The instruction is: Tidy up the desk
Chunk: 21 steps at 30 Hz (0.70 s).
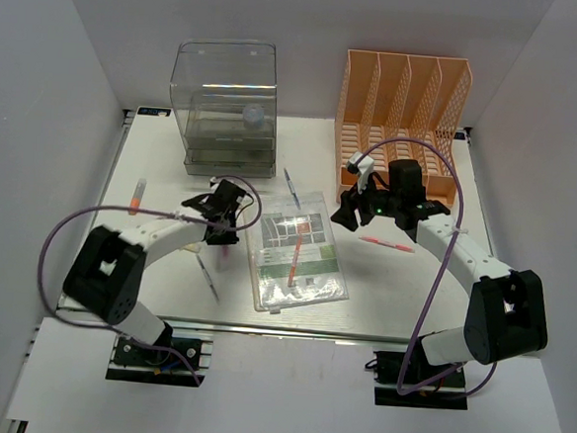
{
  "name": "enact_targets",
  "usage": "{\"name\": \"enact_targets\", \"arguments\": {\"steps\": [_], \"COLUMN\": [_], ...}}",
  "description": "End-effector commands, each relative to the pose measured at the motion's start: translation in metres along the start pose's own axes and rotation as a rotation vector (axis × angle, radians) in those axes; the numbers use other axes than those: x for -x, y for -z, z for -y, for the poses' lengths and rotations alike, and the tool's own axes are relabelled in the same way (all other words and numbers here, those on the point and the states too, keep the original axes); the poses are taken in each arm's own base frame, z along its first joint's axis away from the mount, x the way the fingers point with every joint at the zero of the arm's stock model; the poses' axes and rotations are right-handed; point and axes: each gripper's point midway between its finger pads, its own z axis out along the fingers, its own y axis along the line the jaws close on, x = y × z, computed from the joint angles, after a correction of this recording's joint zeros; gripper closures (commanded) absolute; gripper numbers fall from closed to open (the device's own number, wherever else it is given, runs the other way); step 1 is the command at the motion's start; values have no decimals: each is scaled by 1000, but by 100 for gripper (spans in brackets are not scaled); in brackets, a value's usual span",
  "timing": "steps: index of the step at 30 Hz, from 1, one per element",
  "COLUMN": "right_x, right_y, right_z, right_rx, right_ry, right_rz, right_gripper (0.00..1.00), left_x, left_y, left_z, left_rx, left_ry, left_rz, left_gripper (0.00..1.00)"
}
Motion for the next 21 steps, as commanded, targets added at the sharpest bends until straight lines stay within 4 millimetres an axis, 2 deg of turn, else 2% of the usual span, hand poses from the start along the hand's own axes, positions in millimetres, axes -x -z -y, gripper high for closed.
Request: {"name": "enact_targets", "arguments": {"steps": [1, 3, 5, 8, 10, 11, 13, 14, 16, 17, 21], "right_x": [16, 15, 15, 15, 16, 16, 17, 18, 19, 19, 21], "right_y": [3, 2, 2, 3, 3, 3, 4, 6, 6, 6, 8], "right_z": [2, 2, 2, 2, 1, 2, 1, 3, 1, 1, 1], "right_rx": [10, 13, 12, 11, 12, 10, 8, 5, 7, 8, 4], "right_ry": [31, 29, 32, 29, 31, 32, 34, 35, 35, 36, 42], "right_rz": [30, 27, 28, 29, 30, 30, 32, 35, 37, 39, 45], "right_gripper": [35, 35, 35, 35, 36, 36, 36, 36, 35, 35, 35], "left_x": [55, 85, 109, 134, 148, 153, 158, 166, 173, 184, 206], "left_y": [59, 91, 112, 133, 134, 130, 121, 122, 115, 109, 102], "left_z": [15, 16, 14, 16, 19, 13, 16, 16, 18, 17, 27], "left_rx": [-151, -251, -275, -327, -334, -316, -321, -348, -369, -381, -405], "left_ry": [100, 222, 321, 579, 709, 861, 993, 1130, 1225, 1308, 1409], "left_rz": [265, 406, 516, 570, 567, 559, 539, 551, 557, 573, 582], "left_gripper": [94, 99, 100, 100, 100, 100, 100, 100, 100, 100, 100]}}
